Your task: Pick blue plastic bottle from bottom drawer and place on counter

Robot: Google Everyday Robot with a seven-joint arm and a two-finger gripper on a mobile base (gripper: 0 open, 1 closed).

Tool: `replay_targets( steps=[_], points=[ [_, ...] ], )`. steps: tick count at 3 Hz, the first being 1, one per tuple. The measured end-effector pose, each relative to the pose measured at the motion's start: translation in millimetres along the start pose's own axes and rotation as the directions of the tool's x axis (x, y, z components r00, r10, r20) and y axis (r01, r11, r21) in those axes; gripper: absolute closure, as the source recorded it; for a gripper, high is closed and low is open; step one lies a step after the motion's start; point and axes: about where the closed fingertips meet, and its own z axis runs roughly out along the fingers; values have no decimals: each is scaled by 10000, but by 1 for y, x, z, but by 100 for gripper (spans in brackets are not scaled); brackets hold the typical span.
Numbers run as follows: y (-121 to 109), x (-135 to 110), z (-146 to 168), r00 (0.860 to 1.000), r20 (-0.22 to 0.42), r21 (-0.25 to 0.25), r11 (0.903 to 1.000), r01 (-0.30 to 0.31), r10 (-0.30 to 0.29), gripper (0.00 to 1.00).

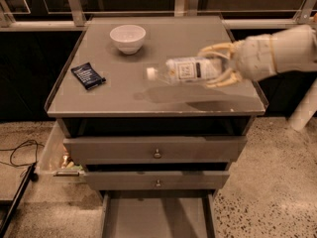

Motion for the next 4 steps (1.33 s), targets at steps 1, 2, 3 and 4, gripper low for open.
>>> replay_targets(
  steps=[1, 2, 3, 4],
  points=[
    [-40, 2, 30, 9974, 562, -27, 9989, -460, 461, 100],
    [-60, 10, 35, 9928, -234, 274, 9928, -1169, 1175, 100],
    [-62, 24, 44, 9730, -963, 694, 9766, -2035, 2095, 100],
    [-58, 42, 49, 9440, -1230, 1144, 9492, -2931, 3063, 100]
  ],
)
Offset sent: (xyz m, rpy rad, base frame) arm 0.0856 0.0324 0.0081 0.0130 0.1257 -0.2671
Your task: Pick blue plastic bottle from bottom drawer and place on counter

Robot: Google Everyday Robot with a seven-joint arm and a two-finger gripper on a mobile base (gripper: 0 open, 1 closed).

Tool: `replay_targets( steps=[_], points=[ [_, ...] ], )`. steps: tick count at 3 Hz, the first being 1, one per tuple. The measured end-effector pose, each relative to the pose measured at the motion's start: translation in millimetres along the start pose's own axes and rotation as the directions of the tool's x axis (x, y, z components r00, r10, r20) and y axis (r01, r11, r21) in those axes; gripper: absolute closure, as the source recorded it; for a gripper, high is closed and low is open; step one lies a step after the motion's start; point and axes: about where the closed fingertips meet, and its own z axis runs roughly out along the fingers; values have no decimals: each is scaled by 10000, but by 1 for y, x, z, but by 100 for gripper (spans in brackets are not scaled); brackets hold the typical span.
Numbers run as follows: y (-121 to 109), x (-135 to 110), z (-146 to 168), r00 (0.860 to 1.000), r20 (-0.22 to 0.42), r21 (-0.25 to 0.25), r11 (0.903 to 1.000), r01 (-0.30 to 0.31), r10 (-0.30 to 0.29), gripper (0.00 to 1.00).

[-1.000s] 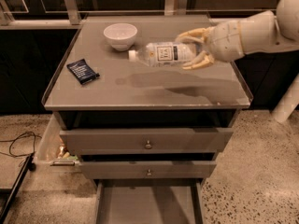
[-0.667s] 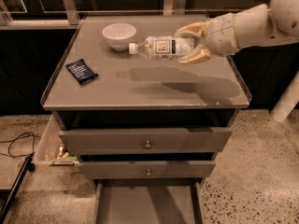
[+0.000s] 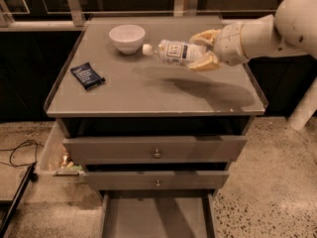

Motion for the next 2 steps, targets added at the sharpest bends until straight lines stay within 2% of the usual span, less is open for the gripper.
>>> replay_targets(
  steps=[1, 2],
  points=[
    [4, 11, -1, 9961, -340, 545, 9954, -793, 812, 100],
    [4, 22, -1, 9869, -761, 1443, 9809, -1302, 1422, 100]
  ],
)
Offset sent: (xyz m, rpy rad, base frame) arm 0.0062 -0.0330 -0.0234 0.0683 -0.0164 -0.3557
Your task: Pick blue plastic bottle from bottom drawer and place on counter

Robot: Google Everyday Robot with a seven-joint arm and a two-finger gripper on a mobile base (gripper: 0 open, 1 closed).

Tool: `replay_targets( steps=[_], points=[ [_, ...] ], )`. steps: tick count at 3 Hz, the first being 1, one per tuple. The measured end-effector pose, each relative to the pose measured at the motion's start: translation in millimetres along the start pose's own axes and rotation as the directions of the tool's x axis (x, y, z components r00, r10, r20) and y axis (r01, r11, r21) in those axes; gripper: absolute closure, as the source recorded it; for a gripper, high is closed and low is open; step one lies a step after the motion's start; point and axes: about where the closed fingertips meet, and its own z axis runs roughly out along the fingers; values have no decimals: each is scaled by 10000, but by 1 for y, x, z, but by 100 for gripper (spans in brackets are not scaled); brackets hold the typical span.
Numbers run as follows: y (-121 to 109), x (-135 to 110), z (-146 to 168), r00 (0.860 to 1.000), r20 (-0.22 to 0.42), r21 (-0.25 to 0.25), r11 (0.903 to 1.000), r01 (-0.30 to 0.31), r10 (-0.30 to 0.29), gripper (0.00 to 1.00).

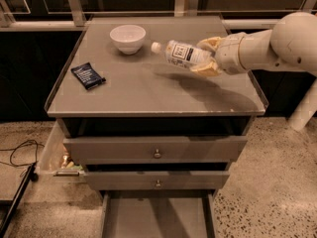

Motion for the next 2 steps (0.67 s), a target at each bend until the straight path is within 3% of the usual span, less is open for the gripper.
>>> replay_targets(
  steps=[1, 2],
  points=[
    [2, 5, -1, 9994, -282, 338, 9992, -190, 200, 100],
    [5, 5, 3, 9993, -219, 174, 9994, -313, 317, 100]
  ],
)
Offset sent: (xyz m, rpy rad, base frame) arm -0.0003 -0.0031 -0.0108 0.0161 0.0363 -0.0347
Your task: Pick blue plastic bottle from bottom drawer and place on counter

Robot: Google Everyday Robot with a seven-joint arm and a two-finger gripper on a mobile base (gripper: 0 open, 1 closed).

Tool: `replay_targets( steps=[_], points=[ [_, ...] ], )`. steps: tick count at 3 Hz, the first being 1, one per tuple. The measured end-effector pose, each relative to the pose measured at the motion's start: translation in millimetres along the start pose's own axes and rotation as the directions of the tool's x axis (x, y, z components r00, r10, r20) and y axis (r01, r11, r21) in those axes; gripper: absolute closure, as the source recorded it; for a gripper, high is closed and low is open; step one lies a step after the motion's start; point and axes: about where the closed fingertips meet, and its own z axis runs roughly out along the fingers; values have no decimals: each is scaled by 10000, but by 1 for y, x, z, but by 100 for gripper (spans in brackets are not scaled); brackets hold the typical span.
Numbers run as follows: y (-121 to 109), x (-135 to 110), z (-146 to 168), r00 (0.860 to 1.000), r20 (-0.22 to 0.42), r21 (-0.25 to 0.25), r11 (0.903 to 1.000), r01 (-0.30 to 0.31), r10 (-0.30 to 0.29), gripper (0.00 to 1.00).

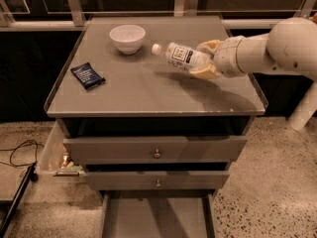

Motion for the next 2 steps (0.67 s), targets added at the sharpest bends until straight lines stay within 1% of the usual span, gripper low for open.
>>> replay_targets(
  steps=[1, 2],
  points=[
    [5, -1, 8, 9996, 283, -573, 9983, -46, 63, 100],
    [11, 2, 15, 9987, 472, -1049, 9944, -136, 186, 100]
  ],
)
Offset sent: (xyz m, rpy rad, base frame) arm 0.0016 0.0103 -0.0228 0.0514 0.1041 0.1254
